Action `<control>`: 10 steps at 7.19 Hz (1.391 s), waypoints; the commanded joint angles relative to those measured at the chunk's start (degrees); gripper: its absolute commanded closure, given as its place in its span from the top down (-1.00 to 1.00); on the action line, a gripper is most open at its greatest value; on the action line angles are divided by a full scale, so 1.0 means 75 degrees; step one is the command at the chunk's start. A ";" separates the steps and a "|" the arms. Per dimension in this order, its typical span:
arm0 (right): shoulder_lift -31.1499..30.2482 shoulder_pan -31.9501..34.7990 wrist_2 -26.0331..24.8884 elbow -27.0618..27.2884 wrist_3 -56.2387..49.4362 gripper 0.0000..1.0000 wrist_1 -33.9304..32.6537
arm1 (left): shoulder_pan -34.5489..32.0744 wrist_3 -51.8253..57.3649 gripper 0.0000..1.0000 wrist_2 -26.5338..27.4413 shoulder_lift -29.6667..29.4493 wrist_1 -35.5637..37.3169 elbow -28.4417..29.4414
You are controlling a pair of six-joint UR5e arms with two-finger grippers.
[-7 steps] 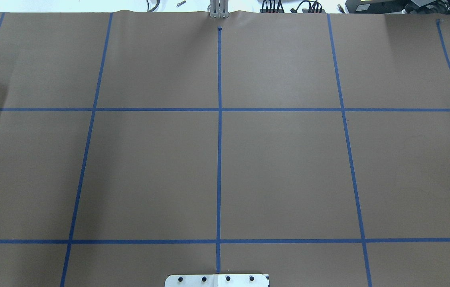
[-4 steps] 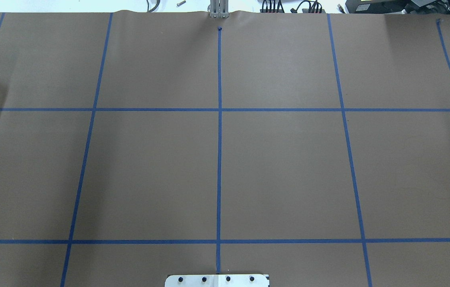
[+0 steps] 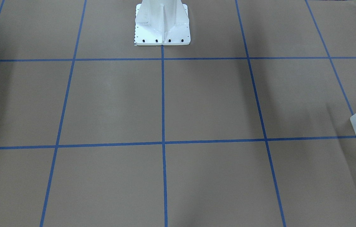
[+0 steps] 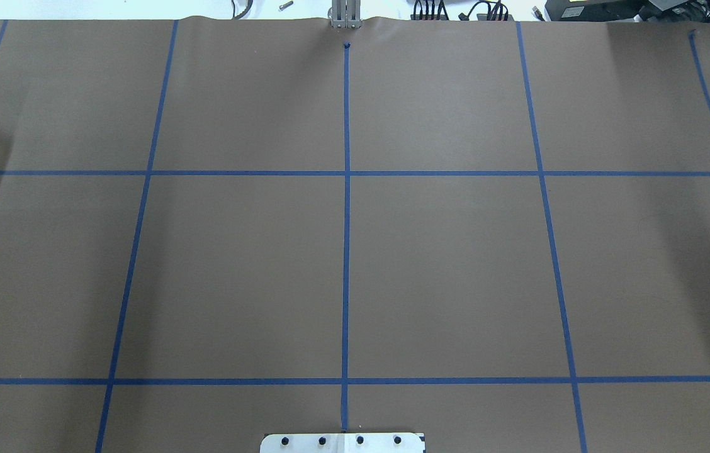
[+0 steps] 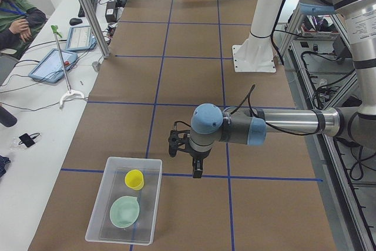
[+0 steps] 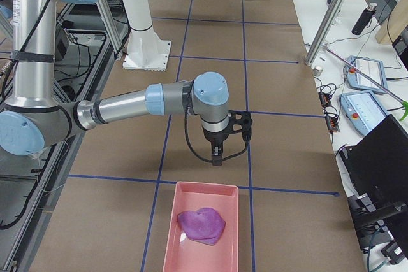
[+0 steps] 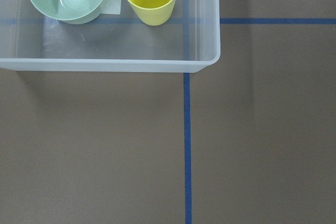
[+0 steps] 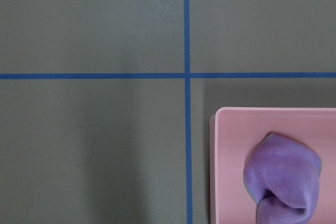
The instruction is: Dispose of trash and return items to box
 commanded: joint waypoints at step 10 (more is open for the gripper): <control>-0.0773 -0.0746 -0.0086 -0.0969 0.0217 1.00 0.2109 | -0.0080 -0.0004 0.98 0.0109 0.0075 0.0328 0.0034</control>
